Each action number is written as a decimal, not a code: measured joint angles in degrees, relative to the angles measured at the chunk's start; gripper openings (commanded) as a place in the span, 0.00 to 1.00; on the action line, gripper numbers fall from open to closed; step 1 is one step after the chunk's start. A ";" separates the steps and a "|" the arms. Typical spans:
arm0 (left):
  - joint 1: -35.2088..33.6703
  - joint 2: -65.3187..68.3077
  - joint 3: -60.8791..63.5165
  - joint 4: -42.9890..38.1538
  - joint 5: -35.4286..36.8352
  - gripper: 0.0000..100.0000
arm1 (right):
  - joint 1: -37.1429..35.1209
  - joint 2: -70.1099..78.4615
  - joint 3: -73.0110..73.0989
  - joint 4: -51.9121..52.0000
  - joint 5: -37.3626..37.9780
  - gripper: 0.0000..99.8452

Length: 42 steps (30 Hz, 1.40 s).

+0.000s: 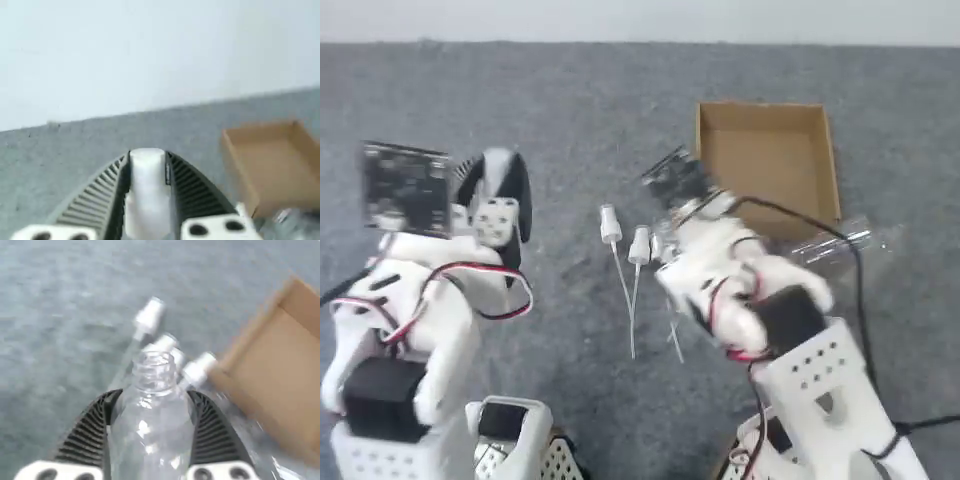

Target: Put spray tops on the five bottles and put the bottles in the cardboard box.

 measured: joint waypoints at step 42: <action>0.00 8.53 11.96 -29.19 21.98 0.01 | -12.84 0.09 20.84 -36.22 -0.70 0.01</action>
